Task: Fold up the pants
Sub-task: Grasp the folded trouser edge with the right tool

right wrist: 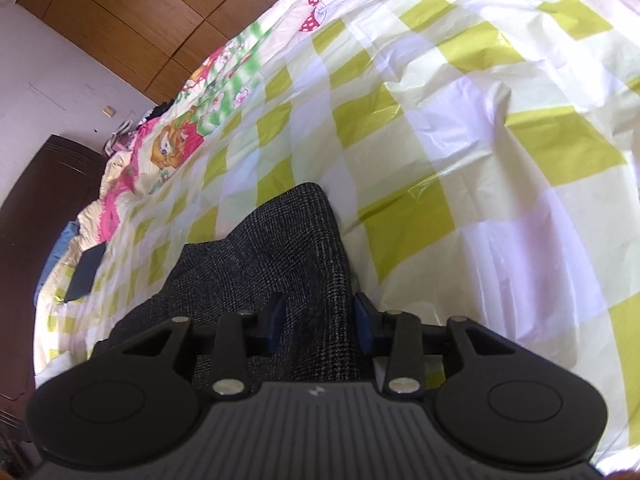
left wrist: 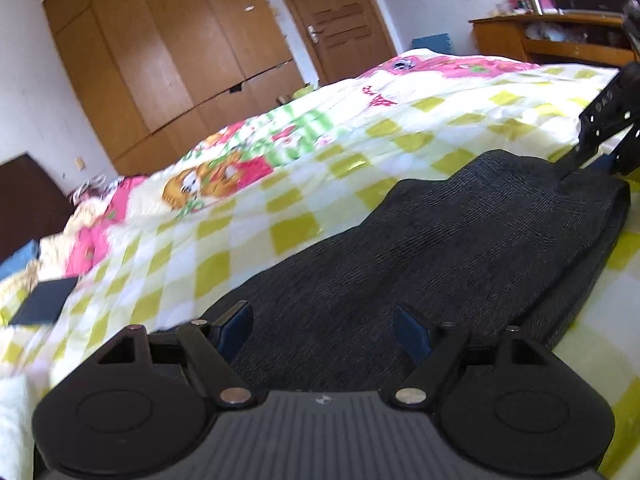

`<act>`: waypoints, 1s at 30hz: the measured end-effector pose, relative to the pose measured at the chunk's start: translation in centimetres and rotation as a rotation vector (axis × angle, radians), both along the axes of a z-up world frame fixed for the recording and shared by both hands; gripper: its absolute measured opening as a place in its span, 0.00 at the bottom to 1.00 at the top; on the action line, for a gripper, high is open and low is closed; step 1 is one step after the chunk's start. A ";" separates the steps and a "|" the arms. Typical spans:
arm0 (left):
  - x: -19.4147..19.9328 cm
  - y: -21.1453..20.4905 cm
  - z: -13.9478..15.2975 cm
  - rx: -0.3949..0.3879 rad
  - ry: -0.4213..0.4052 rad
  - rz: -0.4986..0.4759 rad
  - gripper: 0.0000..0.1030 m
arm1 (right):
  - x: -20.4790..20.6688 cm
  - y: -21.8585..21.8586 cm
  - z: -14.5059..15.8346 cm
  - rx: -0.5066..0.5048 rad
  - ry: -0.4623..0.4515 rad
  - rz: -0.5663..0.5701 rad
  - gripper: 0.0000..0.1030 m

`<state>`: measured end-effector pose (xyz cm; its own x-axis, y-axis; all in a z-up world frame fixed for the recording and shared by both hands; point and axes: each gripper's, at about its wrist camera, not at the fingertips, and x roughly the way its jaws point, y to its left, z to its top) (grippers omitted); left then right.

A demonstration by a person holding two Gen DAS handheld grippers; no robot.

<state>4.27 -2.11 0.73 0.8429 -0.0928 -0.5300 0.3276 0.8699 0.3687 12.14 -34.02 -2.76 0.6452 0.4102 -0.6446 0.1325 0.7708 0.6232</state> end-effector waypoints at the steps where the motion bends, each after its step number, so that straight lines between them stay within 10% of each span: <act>1: 0.2 -0.5 -0.4 0.016 -0.002 0.003 0.87 | 0.0 0.0 0.0 0.004 -0.005 0.005 0.38; 6: 0.0 -2.5 -2.4 0.123 0.021 -0.028 0.85 | 0.2 0.2 -0.5 0.019 -0.017 0.037 0.41; 16: 2.0 -5.3 -1.9 0.087 -0.067 0.021 0.86 | 0.6 -0.5 -0.8 0.103 -0.051 0.070 0.41; 30: 1.8 -6.4 -3.6 0.086 0.020 0.035 0.85 | 1.4 0.1 -1.4 0.076 -0.020 0.075 0.38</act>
<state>6.11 -8.47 -2.83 0.8338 -0.0173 -0.5518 0.3060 0.8464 0.4359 13.55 -33.88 -4.17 0.6236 0.5051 -0.5966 0.0630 0.7283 0.6823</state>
